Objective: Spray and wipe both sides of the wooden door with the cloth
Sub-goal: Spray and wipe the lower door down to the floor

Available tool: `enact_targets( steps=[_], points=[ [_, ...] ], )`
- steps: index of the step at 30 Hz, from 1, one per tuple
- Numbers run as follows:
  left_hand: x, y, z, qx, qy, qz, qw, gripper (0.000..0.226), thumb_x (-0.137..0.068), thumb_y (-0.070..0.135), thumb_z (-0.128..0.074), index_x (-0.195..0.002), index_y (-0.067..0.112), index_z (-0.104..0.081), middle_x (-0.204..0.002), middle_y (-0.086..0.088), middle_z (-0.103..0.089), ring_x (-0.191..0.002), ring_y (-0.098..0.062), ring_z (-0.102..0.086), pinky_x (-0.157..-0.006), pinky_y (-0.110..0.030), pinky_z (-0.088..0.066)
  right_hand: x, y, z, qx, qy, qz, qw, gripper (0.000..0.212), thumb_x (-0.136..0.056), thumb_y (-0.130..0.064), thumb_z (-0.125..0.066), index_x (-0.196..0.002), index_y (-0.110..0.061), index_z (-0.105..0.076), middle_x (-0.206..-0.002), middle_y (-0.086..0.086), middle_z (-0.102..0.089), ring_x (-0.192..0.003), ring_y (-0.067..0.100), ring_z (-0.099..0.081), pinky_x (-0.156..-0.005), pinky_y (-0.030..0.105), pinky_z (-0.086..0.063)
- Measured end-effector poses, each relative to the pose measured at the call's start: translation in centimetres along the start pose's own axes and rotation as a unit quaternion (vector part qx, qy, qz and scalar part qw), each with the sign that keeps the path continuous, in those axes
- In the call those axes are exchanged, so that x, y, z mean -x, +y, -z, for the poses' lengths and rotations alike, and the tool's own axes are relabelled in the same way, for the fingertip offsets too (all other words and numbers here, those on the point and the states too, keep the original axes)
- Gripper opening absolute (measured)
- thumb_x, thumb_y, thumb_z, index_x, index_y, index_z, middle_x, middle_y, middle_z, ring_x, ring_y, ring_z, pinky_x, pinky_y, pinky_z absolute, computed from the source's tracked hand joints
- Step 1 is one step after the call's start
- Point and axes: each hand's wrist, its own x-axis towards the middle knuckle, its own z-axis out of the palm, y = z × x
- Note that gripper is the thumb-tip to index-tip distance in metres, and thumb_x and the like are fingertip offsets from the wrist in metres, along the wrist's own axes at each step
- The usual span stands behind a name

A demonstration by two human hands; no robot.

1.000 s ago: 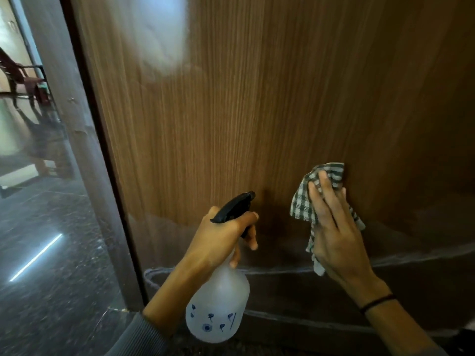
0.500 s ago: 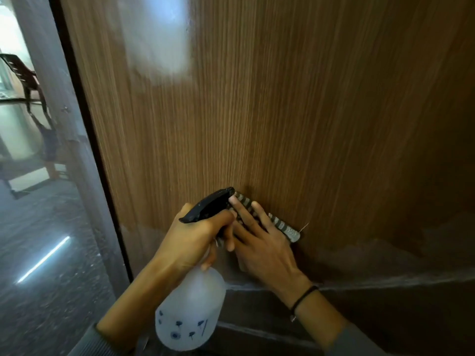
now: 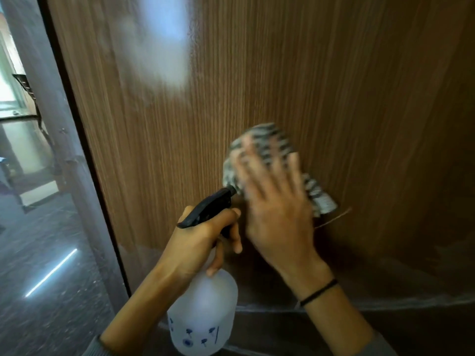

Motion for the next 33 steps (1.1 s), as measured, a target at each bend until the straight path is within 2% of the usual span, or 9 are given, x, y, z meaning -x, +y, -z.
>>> enact_targets(
  steps=[2, 7, 13, 16, 21, 24, 27, 29, 33],
  points=[
    [0.0, 0.2, 0.2, 0.01, 0.015, -0.001, 1.0, 0.037, -0.1, 0.022, -0.055, -0.073, -0.003, -0.059, -0.067, -0.025, -0.062, -0.028, -0.019, -0.036, -0.034, -0.02, -0.035, 0.4, 0.0, -0.8, 0.02, -0.033, 0.059, 0.998, 0.063, -0.103, -0.033, -0.046, -0.16, -0.016, -0.025, -0.169, 0.004, -0.015, -0.157, 0.027, -0.007, -0.126, 0.051, -0.011],
    [0.0, 0.6, 0.3, -0.037, 0.004, -0.002, 0.999, 0.045, -0.093, 0.035, -0.061, -0.07, -0.003, -0.059, -0.068, -0.025, -0.065, -0.029, -0.023, -0.036, -0.038, -0.02, -0.038, 0.0, 1.5, -0.2, 0.037, -0.025, 0.099, 0.994, 0.066, -0.101, -0.023, -0.05, -0.161, -0.017, -0.023, -0.169, 0.002, -0.013, -0.157, 0.024, -0.008, -0.127, 0.046, -0.01],
    [0.3, 1.7, 0.8, -0.009, 0.001, -0.027, 1.0, 0.043, -0.096, 0.032, -0.061, -0.068, -0.001, -0.06, -0.069, -0.026, -0.065, -0.026, -0.02, -0.037, -0.04, -0.019, -0.041, -3.5, 2.5, 2.2, 0.024, 0.076, -0.091, 0.993, 0.059, -0.104, -0.019, -0.037, -0.16, -0.014, -0.023, -0.168, 0.008, -0.016, -0.156, 0.03, -0.009, -0.126, 0.053, -0.01],
    [0.6, 3.0, 1.4, -0.015, 0.0, -0.045, 0.999, 0.038, -0.091, 0.032, -0.058, -0.068, 0.003, -0.061, -0.07, -0.025, -0.066, -0.026, -0.02, -0.036, -0.039, -0.021, -0.039, -6.0, 0.8, 2.2, 0.008, 0.092, -0.111, 0.989, 0.06, -0.104, -0.018, -0.037, -0.161, -0.015, -0.021, -0.169, 0.009, -0.012, -0.156, 0.033, -0.005, -0.125, 0.056, -0.007],
    [0.9, 5.4, 2.6, -0.045, 0.031, -0.074, 0.996, 0.036, -0.097, 0.028, -0.062, -0.068, 0.008, -0.063, -0.07, -0.022, -0.065, -0.027, -0.023, -0.035, -0.035, -0.028, -0.033, -6.4, -0.7, 0.6, 0.016, 0.021, 0.073, 0.997, 0.062, -0.101, -0.018, -0.042, -0.16, -0.02, -0.025, -0.17, 0.004, -0.012, -0.157, 0.029, -0.002, -0.125, 0.054, -0.004],
    [1.1, 6.1, 2.4, -0.037, 0.043, -0.078, 0.995, 0.028, -0.092, 0.026, -0.057, -0.071, 0.008, -0.065, -0.071, -0.022, -0.063, -0.028, -0.023, -0.035, -0.035, -0.029, -0.033, -3.2, -1.2, -1.1, -0.025, -0.017, 0.18, 0.983, 0.059, -0.096, -0.019, -0.052, -0.152, -0.019, -0.035, -0.166, 0.004, -0.026, -0.157, 0.027, -0.007, -0.127, 0.051, -0.004],
    [0.9, 6.0, 1.6, -0.026, 0.046, -0.072, 0.996, 0.031, -0.088, 0.029, -0.057, -0.071, 0.002, -0.062, -0.068, -0.016, -0.064, -0.029, -0.02, -0.035, -0.034, -0.028, -0.032, 1.0, -0.5, -2.0, -0.001, -0.069, 0.248, 0.966, 0.055, -0.096, -0.014, -0.049, -0.151, -0.02, -0.043, -0.161, 0.005, -0.036, -0.156, 0.027, -0.011, -0.127, 0.049, -0.006],
    [0.6, 5.6, 0.9, -0.014, 0.037, -0.067, 0.997, 0.032, -0.092, 0.024, -0.057, -0.07, 0.001, -0.061, -0.07, -0.018, -0.064, -0.028, -0.021, -0.035, -0.033, -0.025, -0.032, 3.6, 1.3, -1.5, 0.028, -0.1, 0.235, 0.966, 0.067, -0.091, -0.015, -0.052, -0.156, -0.02, -0.035, -0.165, 0.005, -0.028, -0.156, 0.027, -0.009, -0.127, 0.048, -0.003],
    [0.3, 4.3, -0.2, -0.004, 0.013, -0.05, 0.999, 0.036, -0.098, 0.02, -0.055, -0.067, 0.001, -0.059, -0.07, -0.021, -0.066, -0.027, -0.022, -0.033, -0.037, -0.019, -0.037, 6.9, 6.4, 1.4, 0.024, -0.059, 0.083, 0.995, 0.076, -0.087, -0.005, -0.056, -0.158, -0.017, -0.031, -0.167, 0.006, -0.021, -0.155, 0.029, -0.015, -0.127, 0.048, -0.006]
  ],
)
